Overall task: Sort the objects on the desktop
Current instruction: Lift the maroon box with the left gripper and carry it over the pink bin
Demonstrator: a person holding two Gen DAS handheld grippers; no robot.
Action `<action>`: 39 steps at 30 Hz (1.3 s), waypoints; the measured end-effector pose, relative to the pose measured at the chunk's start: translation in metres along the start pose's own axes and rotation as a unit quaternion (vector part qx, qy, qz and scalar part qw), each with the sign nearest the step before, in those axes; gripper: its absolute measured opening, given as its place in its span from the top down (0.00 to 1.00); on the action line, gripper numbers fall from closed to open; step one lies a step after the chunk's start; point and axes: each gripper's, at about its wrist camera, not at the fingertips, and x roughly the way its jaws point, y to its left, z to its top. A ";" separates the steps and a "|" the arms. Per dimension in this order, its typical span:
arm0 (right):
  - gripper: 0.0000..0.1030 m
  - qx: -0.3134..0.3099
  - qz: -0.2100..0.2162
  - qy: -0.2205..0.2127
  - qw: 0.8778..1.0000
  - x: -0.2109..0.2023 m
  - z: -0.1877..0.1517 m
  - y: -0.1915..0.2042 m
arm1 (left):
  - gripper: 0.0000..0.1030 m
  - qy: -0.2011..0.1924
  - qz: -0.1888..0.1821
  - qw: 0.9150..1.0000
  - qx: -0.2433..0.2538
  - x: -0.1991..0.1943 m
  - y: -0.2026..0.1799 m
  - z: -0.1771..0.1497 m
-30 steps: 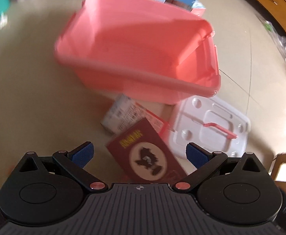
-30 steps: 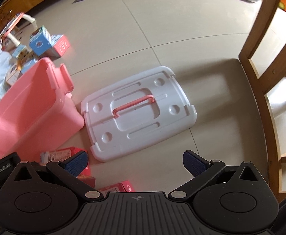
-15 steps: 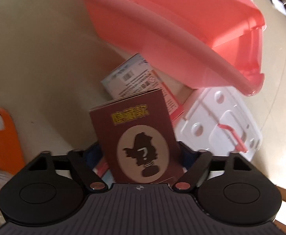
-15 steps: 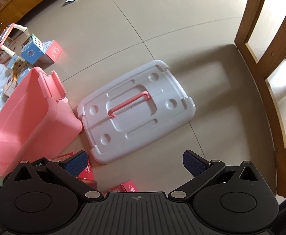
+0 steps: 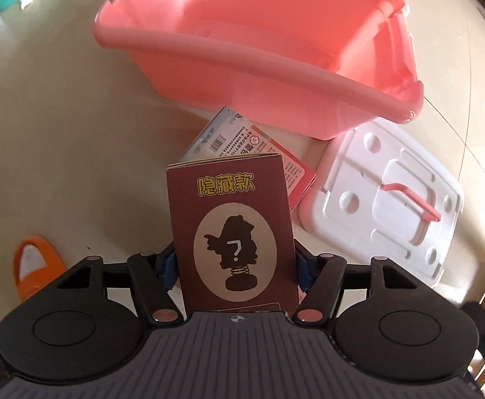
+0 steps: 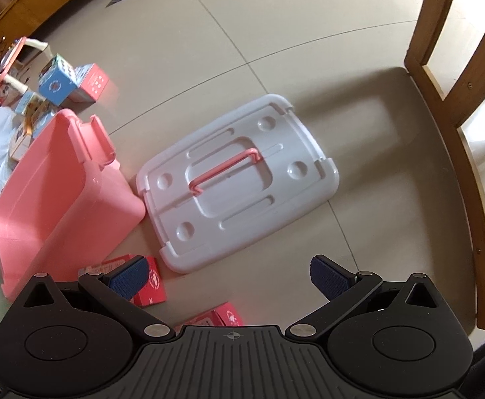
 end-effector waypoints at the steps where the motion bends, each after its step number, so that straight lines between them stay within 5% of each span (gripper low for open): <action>1: 0.00 -0.002 0.001 0.001 1.000 0.000 -0.001 0.001 | 0.36 -0.002 0.001 1.000 0.006 -0.002 -0.001 -0.002; 7: 0.00 -0.011 -0.001 0.002 1.000 -0.001 -0.005 0.002 | 0.36 -0.009 -0.004 0.999 0.031 -0.041 0.042 0.039; 26: 0.00 -0.039 0.018 0.019 0.999 0.002 -0.018 0.018 | 0.36 -0.063 -0.031 0.995 0.076 -0.111 0.049 0.115; 39: 0.00 -0.023 0.009 0.058 0.998 0.033 -0.022 0.017 | 0.38 -0.073 -0.019 0.996 0.055 -0.070 0.053 0.216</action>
